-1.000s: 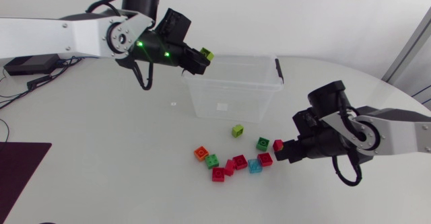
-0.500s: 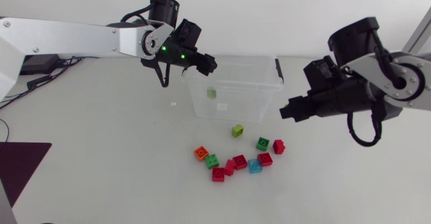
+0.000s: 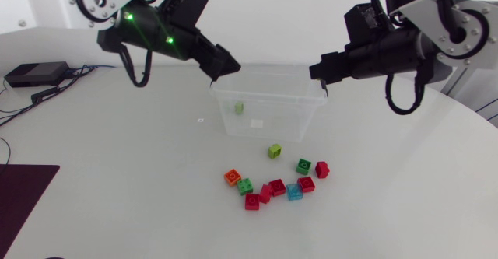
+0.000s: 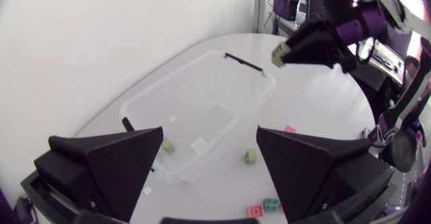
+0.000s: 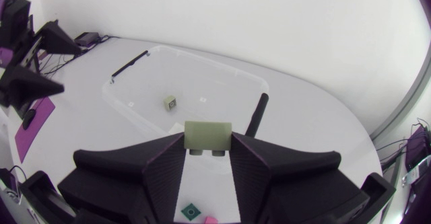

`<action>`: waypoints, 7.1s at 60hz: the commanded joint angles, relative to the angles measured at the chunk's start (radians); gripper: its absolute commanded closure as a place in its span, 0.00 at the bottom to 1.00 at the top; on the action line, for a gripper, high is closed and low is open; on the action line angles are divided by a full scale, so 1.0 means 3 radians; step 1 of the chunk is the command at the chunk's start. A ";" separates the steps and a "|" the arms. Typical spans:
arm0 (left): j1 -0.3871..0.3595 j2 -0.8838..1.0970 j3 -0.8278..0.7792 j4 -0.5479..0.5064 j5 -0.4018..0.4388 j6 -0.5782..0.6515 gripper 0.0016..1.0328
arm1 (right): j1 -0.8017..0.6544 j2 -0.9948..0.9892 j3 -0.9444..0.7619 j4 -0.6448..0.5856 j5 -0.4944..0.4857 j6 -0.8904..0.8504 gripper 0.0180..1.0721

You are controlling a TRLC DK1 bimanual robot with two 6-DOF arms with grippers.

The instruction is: Pick up the duplo bricks and place them in the container

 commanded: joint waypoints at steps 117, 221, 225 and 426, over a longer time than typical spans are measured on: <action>-0.0528 0.1074 -0.1381 0.0917 -0.0660 0.0381 0.50 | 0.0012 -0.1414 -0.2032 0.0398 0.0151 -0.0054 0.04; -0.0088 0.0562 -0.0496 0.1955 -0.0471 -0.0305 0.70 | 0.0063 -0.0376 -0.1434 0.0331 0.0432 -0.0013 0.70; -0.0078 0.0695 -0.0389 0.1955 -0.0481 -0.0335 0.70 | 0.0104 -0.0427 -0.1337 0.0265 0.0448 -0.0013 0.70; -0.0789 0.1222 -0.1182 0.0451 -0.0292 0.1214 0.72 | 0.0451 -0.0120 -0.0054 -0.0379 0.0361 -0.0043 0.74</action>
